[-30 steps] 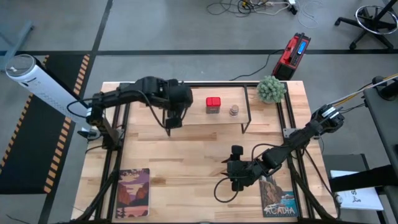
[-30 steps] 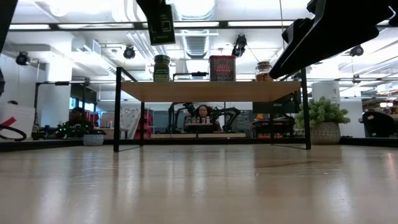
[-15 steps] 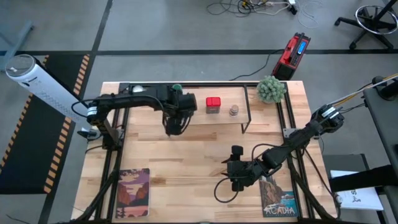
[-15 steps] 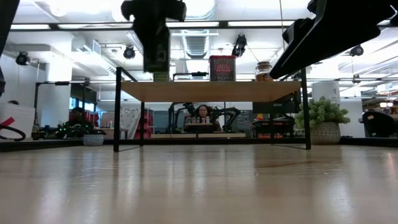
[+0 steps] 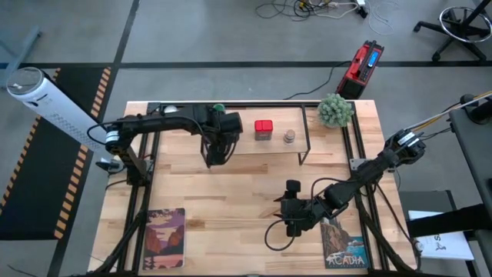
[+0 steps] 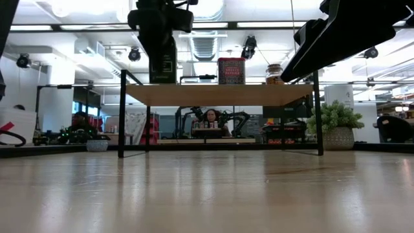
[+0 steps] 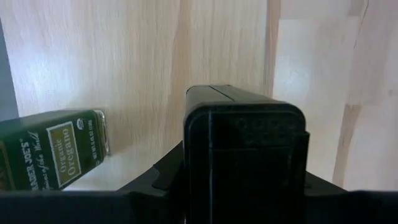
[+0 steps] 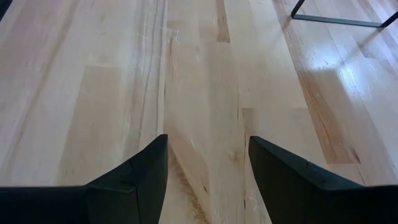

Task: Shelf spices
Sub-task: Put the black seasoning can on the shelf

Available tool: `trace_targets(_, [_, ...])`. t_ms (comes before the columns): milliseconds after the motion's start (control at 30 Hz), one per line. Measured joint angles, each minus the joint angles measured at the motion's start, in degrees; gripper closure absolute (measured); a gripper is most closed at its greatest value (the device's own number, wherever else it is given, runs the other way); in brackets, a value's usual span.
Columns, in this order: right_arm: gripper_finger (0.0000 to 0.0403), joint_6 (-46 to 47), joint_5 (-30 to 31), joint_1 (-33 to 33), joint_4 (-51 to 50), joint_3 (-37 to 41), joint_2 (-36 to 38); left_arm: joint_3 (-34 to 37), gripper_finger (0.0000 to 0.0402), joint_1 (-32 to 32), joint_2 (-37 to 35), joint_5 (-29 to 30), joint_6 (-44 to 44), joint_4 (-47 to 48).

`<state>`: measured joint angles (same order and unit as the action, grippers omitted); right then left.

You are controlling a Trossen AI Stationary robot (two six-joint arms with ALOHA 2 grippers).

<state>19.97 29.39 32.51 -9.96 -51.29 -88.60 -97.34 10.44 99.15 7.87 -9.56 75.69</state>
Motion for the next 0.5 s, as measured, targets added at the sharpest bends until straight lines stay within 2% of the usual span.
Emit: trace_targets(500, [0.0204, 0.0, 0.0, 0.0, 0.0, 0.0, 0.0, 0.0, 0.0203, 1.14, 0.0, 0.55, -0.35, -1.17])
